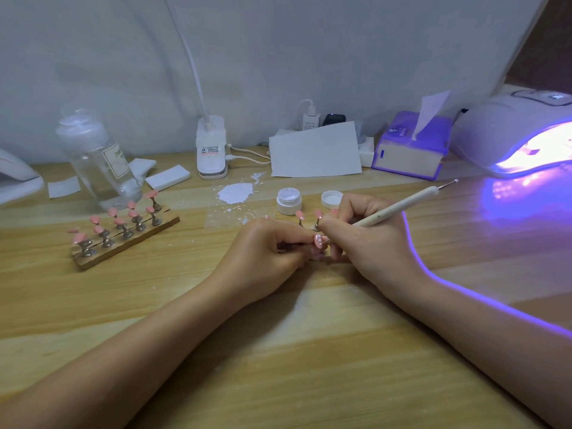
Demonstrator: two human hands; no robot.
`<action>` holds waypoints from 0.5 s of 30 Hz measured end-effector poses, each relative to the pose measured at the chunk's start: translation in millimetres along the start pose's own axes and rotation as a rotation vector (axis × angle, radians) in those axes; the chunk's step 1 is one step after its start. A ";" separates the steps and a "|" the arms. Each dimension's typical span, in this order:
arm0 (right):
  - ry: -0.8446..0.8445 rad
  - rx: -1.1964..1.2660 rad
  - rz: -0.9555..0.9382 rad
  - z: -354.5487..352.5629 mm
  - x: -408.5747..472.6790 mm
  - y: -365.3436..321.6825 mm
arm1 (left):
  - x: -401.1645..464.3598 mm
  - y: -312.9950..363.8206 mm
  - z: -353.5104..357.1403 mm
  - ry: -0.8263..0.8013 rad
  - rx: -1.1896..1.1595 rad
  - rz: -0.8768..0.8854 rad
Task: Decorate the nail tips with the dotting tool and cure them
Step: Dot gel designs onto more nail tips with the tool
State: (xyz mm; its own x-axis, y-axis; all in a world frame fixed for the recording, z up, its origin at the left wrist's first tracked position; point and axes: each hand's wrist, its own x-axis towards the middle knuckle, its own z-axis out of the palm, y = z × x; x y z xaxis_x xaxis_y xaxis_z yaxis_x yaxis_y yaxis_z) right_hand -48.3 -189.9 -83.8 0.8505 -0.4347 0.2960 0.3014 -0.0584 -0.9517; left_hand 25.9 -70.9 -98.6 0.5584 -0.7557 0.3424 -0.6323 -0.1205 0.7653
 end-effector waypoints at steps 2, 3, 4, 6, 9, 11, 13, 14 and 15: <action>0.000 -0.008 -0.012 -0.2 0.1 0.0 | 0.1 0.2 0.1 -0.006 -0.009 -0.005; 0.000 -0.006 -0.016 -0.3 0.1 0.0 | -0.1 0.3 0.2 -0.004 -0.016 -0.009; 0.000 -0.003 -0.016 -0.5 0.3 0.1 | -0.3 0.5 0.2 -0.002 -0.018 -0.010; -0.001 -0.008 -0.013 -1.1 0.3 0.6 | -0.3 0.5 -0.2 -0.004 -0.013 -0.010; -0.006 -0.014 -0.008 -0.8 0.0 1.0 | 0.4 0.3 -0.3 -0.013 -0.014 -0.014; -0.003 -0.006 -0.010 -0.8 0.3 1.3 | 0.7 -0.1 0.2 -0.016 -0.017 -0.020; 0.001 0.004 -0.008 -0.9 0.9 1.4 | 0.6 -0.4 0.2 -0.011 -0.013 -0.020; 0.002 0.006 -0.007 -1.0 1.0 1.7 | 0.5 -0.2 -0.1 -0.011 -0.011 -0.017; 0.001 0.007 -0.007 -1.0 0.9 1.8 | 0.3 0.0 -0.4 -0.013 -0.008 -0.012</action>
State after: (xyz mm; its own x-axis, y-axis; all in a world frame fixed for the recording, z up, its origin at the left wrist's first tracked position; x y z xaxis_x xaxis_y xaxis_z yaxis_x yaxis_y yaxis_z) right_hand -47.4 -191.3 -85.3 0.8483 -0.4349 0.3022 0.3099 -0.0553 -0.9492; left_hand 26.3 -70.9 -98.3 0.5586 -0.7625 0.3264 -0.6213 -0.1239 0.7737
